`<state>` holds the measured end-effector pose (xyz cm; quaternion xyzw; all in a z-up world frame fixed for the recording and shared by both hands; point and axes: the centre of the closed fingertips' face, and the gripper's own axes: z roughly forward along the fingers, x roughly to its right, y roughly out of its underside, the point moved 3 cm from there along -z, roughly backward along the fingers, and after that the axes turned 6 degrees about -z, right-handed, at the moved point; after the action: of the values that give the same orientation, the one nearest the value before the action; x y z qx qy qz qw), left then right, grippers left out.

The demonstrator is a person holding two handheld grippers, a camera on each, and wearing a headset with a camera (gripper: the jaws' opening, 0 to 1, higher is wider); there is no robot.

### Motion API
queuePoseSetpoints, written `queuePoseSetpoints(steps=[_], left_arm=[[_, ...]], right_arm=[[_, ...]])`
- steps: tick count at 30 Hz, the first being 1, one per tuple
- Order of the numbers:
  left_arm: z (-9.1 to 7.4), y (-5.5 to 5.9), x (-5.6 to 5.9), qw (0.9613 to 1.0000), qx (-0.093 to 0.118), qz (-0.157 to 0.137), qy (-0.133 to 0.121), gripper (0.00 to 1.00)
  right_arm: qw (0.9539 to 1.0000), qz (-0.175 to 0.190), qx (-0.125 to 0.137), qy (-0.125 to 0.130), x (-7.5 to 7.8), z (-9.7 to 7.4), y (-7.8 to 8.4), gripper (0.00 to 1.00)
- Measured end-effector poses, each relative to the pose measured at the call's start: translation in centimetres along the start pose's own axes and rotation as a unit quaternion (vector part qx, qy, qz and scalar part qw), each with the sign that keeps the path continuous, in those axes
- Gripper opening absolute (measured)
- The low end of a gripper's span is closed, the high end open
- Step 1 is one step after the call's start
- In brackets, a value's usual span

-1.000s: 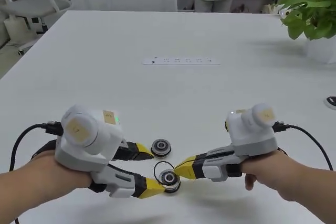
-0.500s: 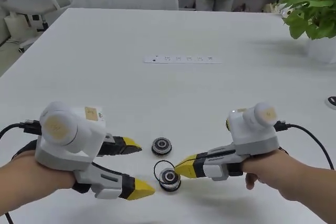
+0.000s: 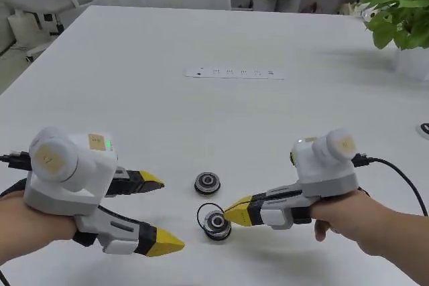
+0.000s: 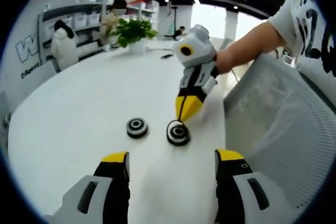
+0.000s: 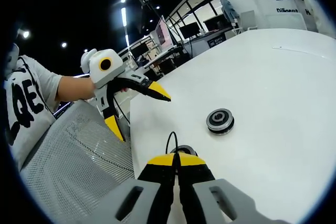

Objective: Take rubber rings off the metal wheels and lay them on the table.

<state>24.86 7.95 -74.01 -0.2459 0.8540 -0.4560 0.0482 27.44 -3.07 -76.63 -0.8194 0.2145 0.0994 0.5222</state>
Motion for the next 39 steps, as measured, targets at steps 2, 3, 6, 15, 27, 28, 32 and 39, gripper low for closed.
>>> queuePoseSetpoints(steps=[2, 3, 6, 15, 27, 28, 32, 39], left_arm=[[-0.1, 0.1, 0.0, 1.0000, 0.001, -0.002, -0.002, 0.69], [-0.2, 0.1, 0.0, 1.0000, 0.003, -0.005, -0.002, 0.69], [-0.4, 0.4, -0.2, 1.0000, 0.000, -0.005, -0.004, 0.70], [-1.3, 1.0, -0.6, 0.9999, 0.003, -0.006, -0.011, 0.76], [-3.0, 2.3, -1.5, 0.9994, -0.006, -0.012, -0.033, 0.77], [-3.0, 2.3, -1.5, 0.9993, -0.006, -0.013, -0.034, 0.77], [-3.3, 2.4, -1.7, 0.9992, -0.006, -0.014, -0.037, 0.77], [-3.6, 2.6, -1.9, 0.9989, -0.006, -0.018, -0.043, 0.77]], right_arm=[[1.0000, -0.001, 0.000, -0.002, -0.1, 0.0, -0.1, 0.00], [1.0000, -0.001, 0.000, -0.004, -0.1, 0.1, -0.2, 0.00], [1.0000, -0.002, 0.002, -0.008, -0.4, 0.2, -0.4, 0.00], [0.9998, -0.006, 0.003, -0.018, -0.8, 0.8, -1.1, 0.00], [0.9992, -0.027, -0.006, -0.028, -1.4, 2.9, -2.1, 0.00], [0.9991, -0.031, -0.008, -0.029, -1.4, 3.2, -2.2, 0.00], [0.9987, -0.040, -0.011, -0.030, -1.6, 4.0, -2.5, 0.00], [0.9980, -0.052, -0.014, -0.033, -2.0, 5.4, -2.7, 0.00]])
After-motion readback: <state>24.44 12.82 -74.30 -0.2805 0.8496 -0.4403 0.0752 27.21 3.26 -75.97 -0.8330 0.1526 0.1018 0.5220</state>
